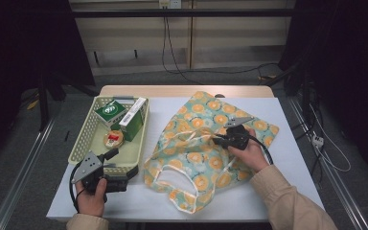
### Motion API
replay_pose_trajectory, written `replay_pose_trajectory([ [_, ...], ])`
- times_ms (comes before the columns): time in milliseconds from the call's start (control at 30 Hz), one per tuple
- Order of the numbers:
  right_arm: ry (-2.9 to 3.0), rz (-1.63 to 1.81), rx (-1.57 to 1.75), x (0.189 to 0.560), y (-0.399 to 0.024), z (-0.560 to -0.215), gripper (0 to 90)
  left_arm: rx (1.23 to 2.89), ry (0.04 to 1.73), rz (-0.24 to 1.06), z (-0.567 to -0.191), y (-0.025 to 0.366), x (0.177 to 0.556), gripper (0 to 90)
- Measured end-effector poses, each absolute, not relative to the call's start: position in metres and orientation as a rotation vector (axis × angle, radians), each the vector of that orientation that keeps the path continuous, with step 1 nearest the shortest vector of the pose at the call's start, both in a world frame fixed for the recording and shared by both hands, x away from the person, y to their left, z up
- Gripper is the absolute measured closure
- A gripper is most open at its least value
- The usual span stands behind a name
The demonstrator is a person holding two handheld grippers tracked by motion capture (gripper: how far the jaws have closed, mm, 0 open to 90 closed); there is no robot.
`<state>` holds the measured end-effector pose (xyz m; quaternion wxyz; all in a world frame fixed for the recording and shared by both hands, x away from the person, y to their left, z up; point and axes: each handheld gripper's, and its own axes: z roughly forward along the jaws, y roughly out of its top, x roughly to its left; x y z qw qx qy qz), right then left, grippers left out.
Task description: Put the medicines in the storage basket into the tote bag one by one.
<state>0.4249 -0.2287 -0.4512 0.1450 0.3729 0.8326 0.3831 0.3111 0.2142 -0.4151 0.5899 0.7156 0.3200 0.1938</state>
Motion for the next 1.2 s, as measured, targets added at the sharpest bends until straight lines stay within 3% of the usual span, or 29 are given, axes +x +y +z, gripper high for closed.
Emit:
replay_pose_trajectory([
  [200, 2.403, 1.073, 1.091, 0.427, -0.223, -0.458, 42.3, 1.665, 0.746, 0.453, -0.415, 0.215, 0.311, 2.9],
  [400, 2.444, 1.031, 1.048, 0.424, -0.215, -0.462, 35.1, 1.663, 0.749, 0.448, -0.416, 0.215, 0.312, 2.9],
  [533, 2.452, 1.037, 1.027, 0.425, -0.212, -0.462, 40.4, 1.665, 0.747, 0.447, -0.416, 0.214, 0.312, 2.9],
  [1033, 2.468, 1.042, 1.031, 0.432, -0.21, -0.46, 82.8, 1.659, 0.754, 0.45, -0.415, 0.215, 0.311, 2.8],
  [1200, 2.474, 1.06, 1.048, 0.434, -0.212, -0.46, 88.6, 1.658, 0.753, 0.452, -0.415, 0.216, 0.311, 2.9],
])
